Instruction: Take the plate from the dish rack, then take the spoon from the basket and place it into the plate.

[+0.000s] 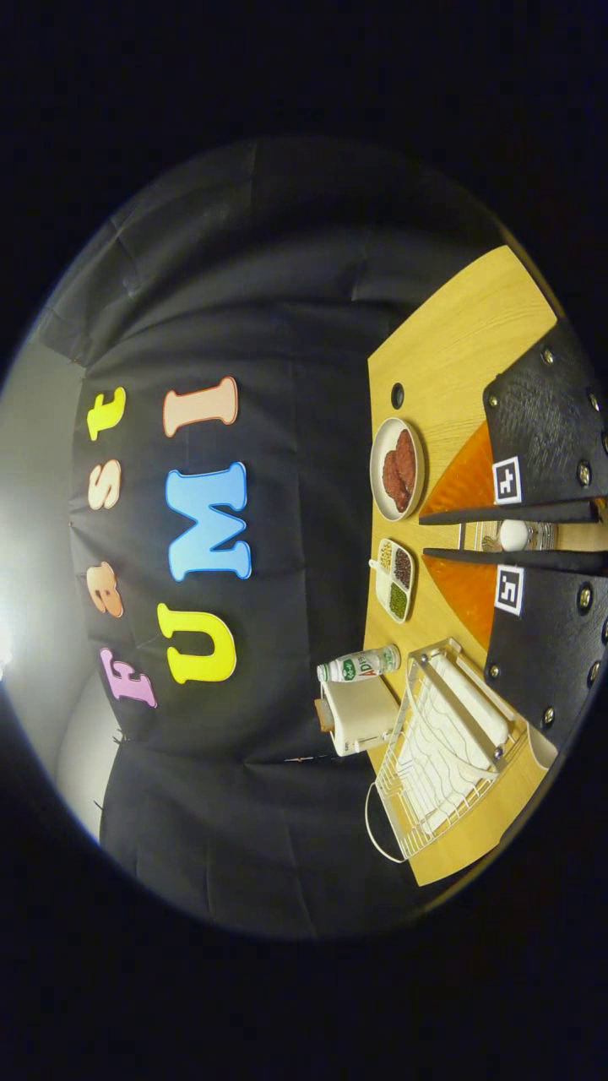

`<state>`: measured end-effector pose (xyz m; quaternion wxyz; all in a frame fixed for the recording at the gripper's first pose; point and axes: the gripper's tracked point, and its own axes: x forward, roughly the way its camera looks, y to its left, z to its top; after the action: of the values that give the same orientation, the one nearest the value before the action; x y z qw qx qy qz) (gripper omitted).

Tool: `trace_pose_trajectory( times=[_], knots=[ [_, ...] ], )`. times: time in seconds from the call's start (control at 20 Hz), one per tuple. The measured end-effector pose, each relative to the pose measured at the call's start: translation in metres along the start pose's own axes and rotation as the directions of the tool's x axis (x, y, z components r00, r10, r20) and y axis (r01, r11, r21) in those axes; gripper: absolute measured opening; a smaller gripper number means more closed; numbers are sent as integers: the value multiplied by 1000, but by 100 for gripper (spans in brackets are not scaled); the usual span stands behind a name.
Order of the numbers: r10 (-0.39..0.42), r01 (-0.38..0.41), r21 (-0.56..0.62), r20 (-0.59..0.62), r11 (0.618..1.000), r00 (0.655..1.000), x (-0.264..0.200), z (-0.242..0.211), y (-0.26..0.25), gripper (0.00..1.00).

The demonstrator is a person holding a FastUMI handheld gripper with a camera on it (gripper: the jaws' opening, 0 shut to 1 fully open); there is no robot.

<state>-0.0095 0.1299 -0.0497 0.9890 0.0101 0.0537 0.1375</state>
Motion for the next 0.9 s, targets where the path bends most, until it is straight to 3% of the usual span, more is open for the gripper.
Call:
trace_pose_trajectory(
  times=[0.25,0.5,0.9],
  knots=[
    [-3,5,-30,41,1000,999,-33,64,10,12],
    [-5,7,-53,38,999,999,-63,100,20,12],
    [35,-40,-49,-87,998,996,-98,74,51,12]
  ],
)
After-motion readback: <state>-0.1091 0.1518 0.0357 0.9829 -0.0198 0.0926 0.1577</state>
